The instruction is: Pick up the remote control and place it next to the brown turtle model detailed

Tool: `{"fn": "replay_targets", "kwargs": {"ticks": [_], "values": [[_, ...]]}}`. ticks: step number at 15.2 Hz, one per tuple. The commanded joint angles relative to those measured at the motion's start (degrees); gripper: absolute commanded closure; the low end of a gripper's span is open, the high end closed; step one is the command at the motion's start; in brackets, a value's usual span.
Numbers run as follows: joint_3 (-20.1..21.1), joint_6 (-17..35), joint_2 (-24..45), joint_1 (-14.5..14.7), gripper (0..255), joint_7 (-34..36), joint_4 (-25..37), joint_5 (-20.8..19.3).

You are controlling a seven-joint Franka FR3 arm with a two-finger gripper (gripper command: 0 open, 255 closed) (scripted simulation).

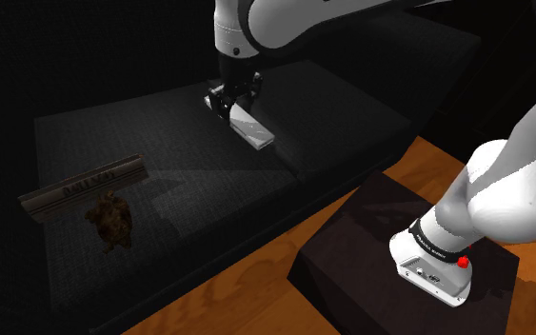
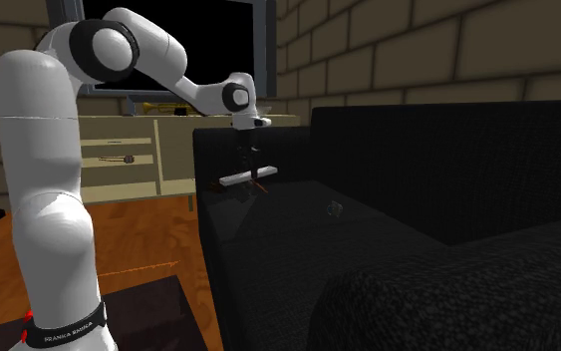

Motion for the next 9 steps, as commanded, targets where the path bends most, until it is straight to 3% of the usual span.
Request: {"fn": "replay_targets", "kwargs": {"ticks": [1, 9], "values": [[0.95, -0.92, 3.13, 1.23, 255, 2.53, 3.84, -1.06], [3.55, -6.96, 16.91, 8.33, 255, 12.11, 22.31, -6.01]]}}
